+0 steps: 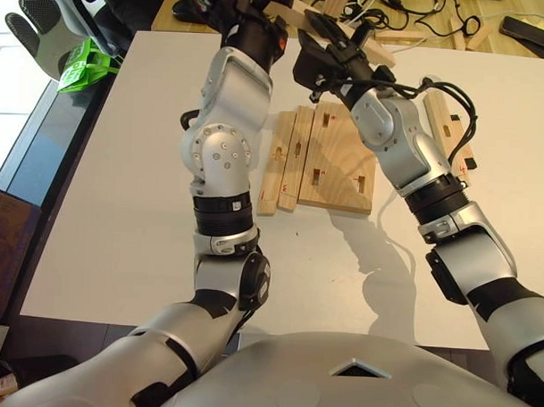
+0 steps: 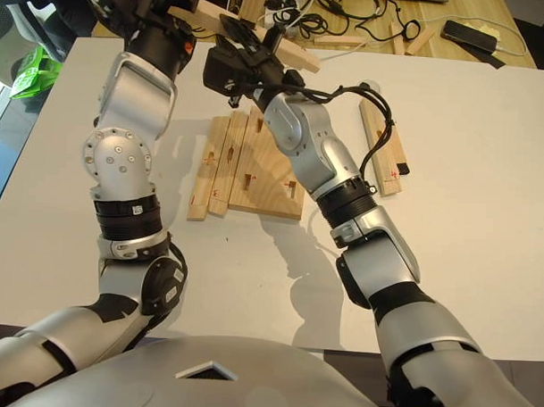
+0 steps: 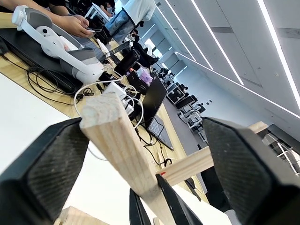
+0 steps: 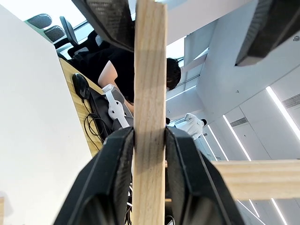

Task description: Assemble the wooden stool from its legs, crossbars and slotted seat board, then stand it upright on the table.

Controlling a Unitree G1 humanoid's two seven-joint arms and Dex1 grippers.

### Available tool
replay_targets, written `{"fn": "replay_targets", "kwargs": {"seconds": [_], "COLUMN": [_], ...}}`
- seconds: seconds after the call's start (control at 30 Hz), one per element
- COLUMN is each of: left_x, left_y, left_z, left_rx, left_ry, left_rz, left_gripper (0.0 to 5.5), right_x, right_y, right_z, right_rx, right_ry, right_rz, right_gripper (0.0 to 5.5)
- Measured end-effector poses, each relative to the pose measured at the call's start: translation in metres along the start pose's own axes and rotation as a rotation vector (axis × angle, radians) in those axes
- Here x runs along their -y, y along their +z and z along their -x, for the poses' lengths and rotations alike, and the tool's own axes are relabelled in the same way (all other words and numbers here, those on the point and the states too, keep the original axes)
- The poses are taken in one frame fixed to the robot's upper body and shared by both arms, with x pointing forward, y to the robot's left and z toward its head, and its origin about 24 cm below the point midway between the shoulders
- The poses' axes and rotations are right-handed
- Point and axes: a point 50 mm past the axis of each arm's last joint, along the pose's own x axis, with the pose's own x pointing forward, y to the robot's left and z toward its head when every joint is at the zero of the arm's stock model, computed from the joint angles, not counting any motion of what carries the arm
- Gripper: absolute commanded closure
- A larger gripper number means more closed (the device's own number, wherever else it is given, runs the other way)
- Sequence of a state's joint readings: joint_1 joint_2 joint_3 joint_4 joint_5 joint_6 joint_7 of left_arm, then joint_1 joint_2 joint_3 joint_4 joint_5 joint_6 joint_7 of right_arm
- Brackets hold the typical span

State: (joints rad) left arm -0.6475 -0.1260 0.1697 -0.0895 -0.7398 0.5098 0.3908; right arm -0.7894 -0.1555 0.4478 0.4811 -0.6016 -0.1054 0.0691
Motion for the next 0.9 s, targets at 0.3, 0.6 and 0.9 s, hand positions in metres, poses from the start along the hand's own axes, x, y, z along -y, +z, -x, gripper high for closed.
{"fn": "replay_targets", "kwargs": {"seconds": [0.3,0.6,0.9], "left_x": [-0.0073,-0.0104,-0.0095], "left_y": [-0.0102,-0.0110,-0.0112], "left_z": [-0.0026,-0.0022,-0.0015], "left_rx": [-0.008,0.009,0.022], "left_ry": [0.086,0.100,0.092], "left_rz": [0.010,0.052,0.076], "left_gripper": [2.92,4.21,4.26], "right_x": [-0.0090,-0.0093,-0.0098], "right_y": [0.0039,0.0059,0.0073], "right_z": [-0.0055,-0.0077,-0.0077], "right_rx": [-0.011,-0.004,0.008], "right_ry": [-0.002,-0.016,-0.024], "right_rz": [0.046,0.044,0.047], "right_gripper": [4.55,4.55,4.19]}}
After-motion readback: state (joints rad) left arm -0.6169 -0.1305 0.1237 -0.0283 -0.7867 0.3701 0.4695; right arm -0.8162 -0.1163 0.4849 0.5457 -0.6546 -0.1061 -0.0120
